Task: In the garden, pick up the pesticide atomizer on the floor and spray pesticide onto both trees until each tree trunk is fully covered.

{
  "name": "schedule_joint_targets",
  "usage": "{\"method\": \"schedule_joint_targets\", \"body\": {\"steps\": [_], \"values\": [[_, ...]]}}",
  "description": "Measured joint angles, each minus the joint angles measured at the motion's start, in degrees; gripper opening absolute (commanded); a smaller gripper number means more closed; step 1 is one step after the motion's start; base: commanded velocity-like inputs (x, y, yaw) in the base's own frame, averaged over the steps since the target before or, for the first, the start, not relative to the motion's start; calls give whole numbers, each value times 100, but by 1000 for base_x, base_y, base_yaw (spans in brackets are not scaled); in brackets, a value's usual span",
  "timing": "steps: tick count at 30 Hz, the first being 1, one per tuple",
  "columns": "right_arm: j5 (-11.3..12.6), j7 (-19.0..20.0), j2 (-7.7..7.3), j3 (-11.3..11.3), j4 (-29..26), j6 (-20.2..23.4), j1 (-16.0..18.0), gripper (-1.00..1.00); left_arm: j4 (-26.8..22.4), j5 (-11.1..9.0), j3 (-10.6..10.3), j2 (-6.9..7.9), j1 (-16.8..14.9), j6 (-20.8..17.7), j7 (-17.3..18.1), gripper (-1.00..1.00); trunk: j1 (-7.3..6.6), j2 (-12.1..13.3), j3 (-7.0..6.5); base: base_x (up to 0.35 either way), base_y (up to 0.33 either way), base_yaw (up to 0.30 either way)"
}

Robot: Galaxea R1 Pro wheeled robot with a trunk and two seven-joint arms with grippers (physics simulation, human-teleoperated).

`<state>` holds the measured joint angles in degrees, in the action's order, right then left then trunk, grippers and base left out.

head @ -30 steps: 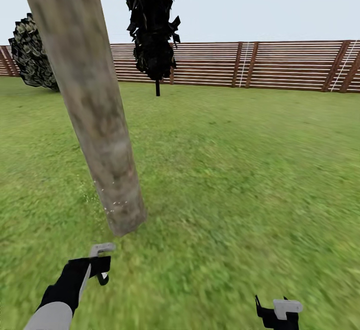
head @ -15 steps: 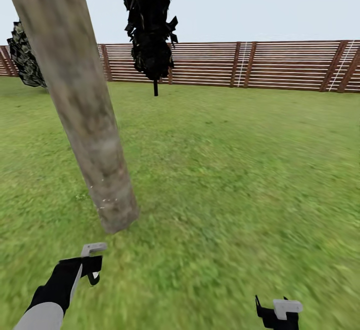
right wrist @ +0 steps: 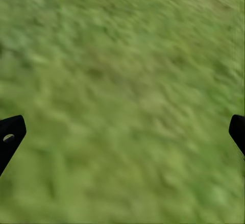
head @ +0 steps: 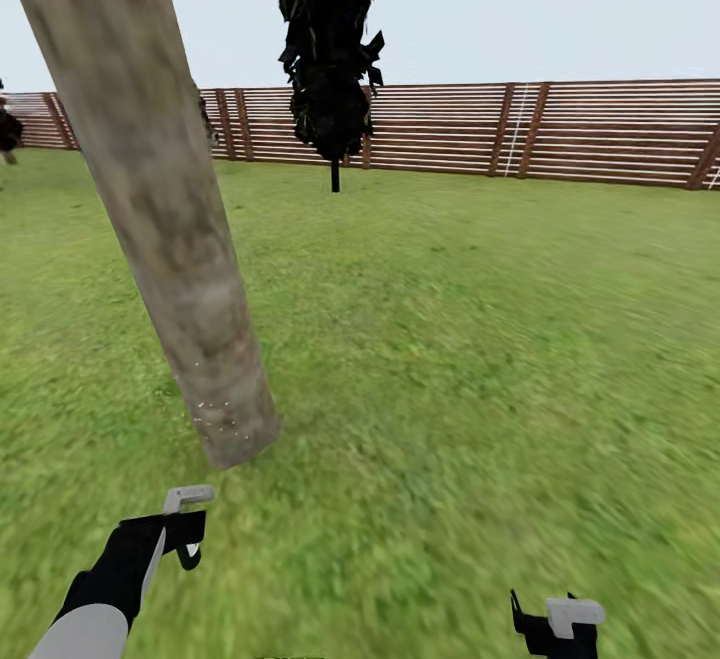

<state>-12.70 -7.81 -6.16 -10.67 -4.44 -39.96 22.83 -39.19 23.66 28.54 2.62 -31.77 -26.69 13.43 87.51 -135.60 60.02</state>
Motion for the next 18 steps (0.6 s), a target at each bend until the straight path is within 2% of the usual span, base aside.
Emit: {"method": "schedule_joint_targets", "body": {"steps": [5, 10, 16, 18], "values": [[3, 1, 0, 0, 0, 0, 0, 100, 0, -3, -15, -18, -4, 5, 0, -100, 0, 0, 0, 6, -274, 276], [0, 2, 0, -2, 0, 0, 0, 100, -27, -3, -54, -144, -49, 7, -1, -100, -1, 0, 0, 91, -274, 252], [2, 3, 0, -2, 0, 1, 0, 100, -88, 0, -53, -160, -36, 14, 0, -100, -2, 0, 0, 219, -202, 220], [0, 3, 0, -2, -1, 2, -1, 100, -89, -5, -61, -196, -41, 159, 0, -100, -1, 0, 0, 66, -53, 50]]}}
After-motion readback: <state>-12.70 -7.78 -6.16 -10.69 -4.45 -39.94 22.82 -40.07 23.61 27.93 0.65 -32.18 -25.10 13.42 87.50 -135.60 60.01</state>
